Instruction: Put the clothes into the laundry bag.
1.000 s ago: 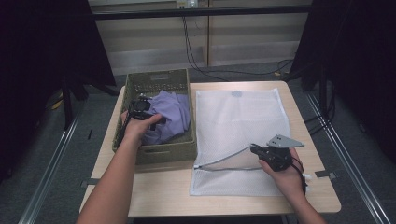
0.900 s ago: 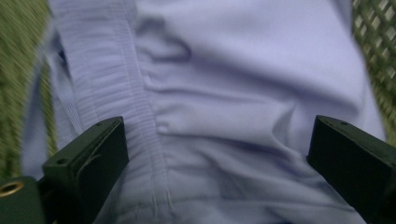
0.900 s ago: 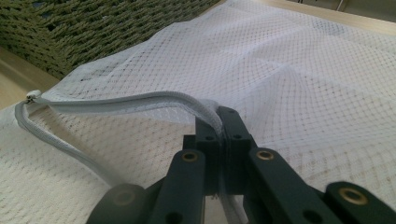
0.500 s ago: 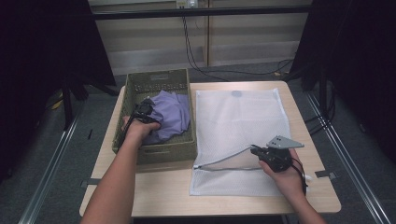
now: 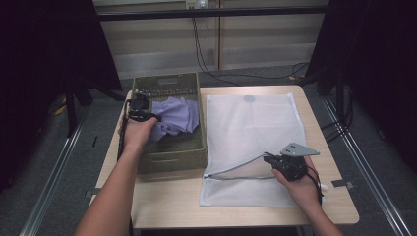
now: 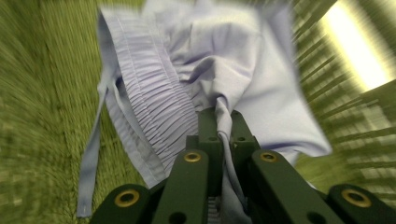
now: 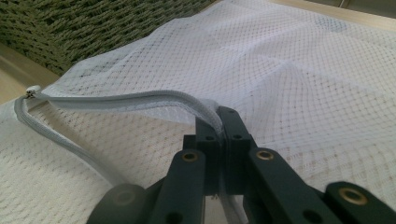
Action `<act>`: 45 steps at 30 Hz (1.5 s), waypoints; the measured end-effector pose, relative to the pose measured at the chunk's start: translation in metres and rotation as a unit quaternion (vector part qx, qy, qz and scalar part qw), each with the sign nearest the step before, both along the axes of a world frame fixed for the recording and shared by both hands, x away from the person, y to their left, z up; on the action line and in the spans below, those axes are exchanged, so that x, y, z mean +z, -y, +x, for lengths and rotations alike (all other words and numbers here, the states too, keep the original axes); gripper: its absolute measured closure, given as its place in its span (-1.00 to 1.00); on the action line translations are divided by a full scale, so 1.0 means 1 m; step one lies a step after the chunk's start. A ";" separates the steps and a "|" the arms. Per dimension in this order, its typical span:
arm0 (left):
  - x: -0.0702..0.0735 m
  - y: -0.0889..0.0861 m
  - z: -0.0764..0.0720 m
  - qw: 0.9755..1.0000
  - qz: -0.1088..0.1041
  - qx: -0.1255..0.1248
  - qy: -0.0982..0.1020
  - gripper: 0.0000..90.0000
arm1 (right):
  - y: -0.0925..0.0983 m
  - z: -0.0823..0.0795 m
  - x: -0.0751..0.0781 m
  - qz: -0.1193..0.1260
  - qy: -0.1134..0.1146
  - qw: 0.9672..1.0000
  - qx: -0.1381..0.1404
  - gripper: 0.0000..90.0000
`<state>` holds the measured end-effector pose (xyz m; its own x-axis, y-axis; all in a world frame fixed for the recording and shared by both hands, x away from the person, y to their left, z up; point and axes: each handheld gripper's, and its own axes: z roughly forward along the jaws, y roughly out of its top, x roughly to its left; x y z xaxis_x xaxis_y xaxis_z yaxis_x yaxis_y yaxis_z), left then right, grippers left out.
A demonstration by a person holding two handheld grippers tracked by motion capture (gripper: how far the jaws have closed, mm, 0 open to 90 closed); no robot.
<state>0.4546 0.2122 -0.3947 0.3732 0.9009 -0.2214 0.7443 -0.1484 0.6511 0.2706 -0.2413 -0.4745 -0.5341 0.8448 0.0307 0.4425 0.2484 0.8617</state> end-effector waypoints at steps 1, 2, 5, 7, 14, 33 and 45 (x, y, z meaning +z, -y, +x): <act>0.007 -0.003 -0.005 1.000 -0.007 0.000 0.009 0.95 | 0.000 0.000 0.000 0.000 -0.001 1.000 0.000 0.96; 0.014 -0.006 -0.011 1.000 -0.014 -0.003 0.019 0.95 | 0.000 0.000 0.000 -0.001 0.001 1.000 0.001 0.96; 0.036 -0.012 -0.030 0.998 -0.051 -0.007 0.042 0.95 | -0.001 0.001 0.000 -0.001 0.002 1.000 0.002 0.96; 0.052 -0.015 -0.043 0.997 -0.059 -0.024 0.053 0.95 | -0.002 0.001 0.000 -0.001 0.000 1.000 0.002 0.96; 0.060 -0.005 -0.035 0.996 -0.063 -0.027 0.057 0.94 | -0.006 0.003 -0.001 -0.005 0.000 1.000 0.007 0.96; -0.048 0.036 0.029 0.997 -0.053 -0.015 -0.057 -1.00 | -0.005 0.000 -0.002 -0.004 0.000 1.000 0.010 0.96; -0.079 0.064 0.032 0.986 0.094 -0.091 -0.101 -1.00 | -0.004 0.000 -0.004 -0.003 -0.004 1.000 0.011 0.96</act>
